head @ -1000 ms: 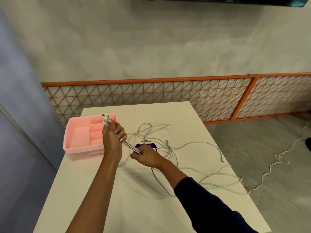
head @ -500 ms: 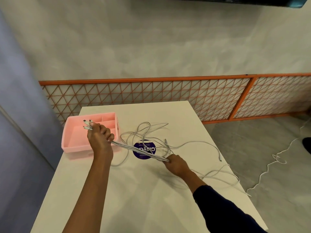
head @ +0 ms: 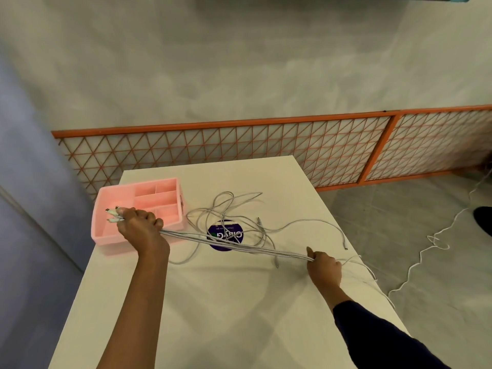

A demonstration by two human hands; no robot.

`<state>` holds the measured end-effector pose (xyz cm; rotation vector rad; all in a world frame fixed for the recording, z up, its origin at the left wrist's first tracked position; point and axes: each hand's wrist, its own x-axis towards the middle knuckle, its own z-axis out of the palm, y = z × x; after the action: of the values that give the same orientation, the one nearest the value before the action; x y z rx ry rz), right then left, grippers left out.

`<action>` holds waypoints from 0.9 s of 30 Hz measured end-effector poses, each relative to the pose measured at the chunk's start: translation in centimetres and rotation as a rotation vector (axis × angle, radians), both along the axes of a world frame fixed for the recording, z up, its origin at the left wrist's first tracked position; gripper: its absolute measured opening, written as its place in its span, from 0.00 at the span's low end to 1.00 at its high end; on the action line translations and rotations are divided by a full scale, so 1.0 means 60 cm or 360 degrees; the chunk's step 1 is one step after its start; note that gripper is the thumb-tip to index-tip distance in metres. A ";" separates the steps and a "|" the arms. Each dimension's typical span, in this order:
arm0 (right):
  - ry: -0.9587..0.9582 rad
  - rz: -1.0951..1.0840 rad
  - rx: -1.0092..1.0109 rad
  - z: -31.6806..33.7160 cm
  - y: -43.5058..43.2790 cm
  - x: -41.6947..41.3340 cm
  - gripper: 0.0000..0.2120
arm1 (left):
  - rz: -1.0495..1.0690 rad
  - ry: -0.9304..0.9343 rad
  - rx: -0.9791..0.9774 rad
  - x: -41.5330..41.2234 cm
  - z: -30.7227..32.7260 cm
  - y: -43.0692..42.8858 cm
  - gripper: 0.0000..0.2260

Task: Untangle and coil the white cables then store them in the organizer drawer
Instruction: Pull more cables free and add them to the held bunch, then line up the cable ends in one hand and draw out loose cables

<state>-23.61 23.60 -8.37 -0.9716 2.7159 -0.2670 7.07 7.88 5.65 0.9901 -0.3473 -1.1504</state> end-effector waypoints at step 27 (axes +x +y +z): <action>-0.0619 -0.1493 -0.2385 0.119 -0.019 -0.095 0.07 | -0.0009 -0.0098 0.0082 -0.030 -0.011 -0.011 0.15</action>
<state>-29.29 22.48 -1.22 0.3489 2.0072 -2.4475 5.27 7.19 4.96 1.0719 -0.3715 -1.1401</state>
